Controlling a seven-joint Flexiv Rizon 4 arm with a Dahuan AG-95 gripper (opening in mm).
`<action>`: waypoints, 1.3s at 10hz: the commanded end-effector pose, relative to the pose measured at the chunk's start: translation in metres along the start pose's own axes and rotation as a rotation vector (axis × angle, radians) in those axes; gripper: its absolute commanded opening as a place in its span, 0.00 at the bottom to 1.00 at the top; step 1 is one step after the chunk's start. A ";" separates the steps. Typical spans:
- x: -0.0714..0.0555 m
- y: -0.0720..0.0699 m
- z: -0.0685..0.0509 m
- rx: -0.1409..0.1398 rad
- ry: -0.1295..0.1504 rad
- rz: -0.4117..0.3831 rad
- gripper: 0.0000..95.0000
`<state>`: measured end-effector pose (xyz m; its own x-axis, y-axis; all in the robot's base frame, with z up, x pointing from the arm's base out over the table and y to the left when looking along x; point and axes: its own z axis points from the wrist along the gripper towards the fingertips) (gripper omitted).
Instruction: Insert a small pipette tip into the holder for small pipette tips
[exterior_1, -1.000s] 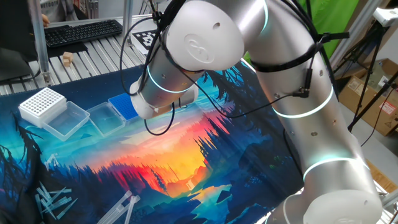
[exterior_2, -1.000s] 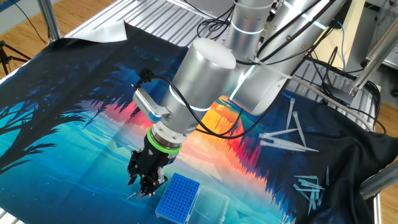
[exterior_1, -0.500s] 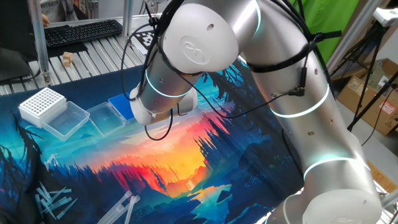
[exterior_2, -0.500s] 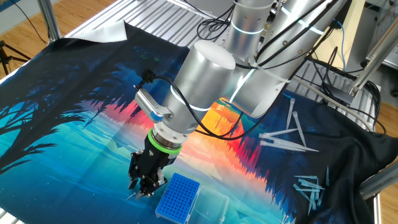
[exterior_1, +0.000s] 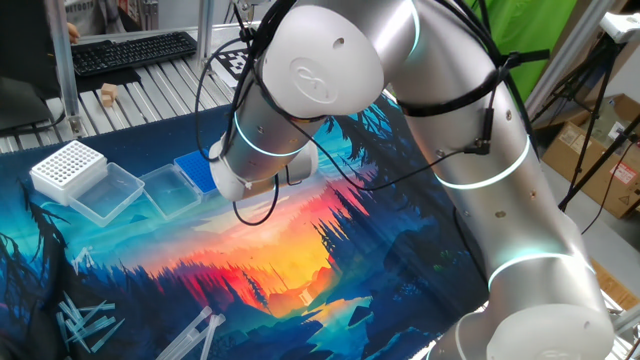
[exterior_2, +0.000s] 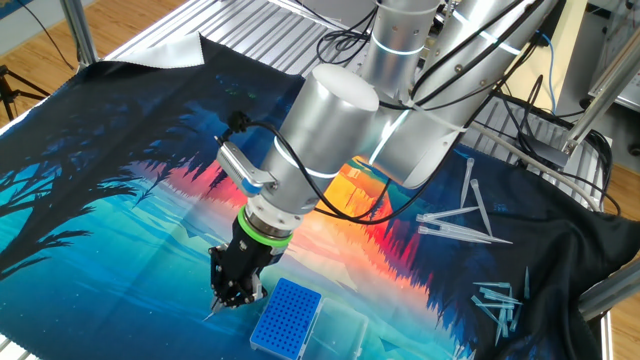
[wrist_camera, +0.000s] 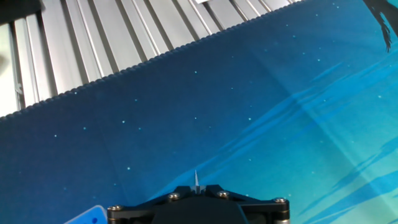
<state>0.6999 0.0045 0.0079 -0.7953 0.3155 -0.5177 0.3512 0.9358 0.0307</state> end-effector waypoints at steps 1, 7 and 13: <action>0.000 0.000 0.001 0.001 -0.002 -0.004 0.00; 0.000 0.000 0.002 0.017 -0.010 -0.002 0.40; 0.000 0.000 0.002 -0.003 0.049 -0.020 0.40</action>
<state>0.7001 0.0040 0.0078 -0.8194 0.3177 -0.4771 0.3432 0.9386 0.0355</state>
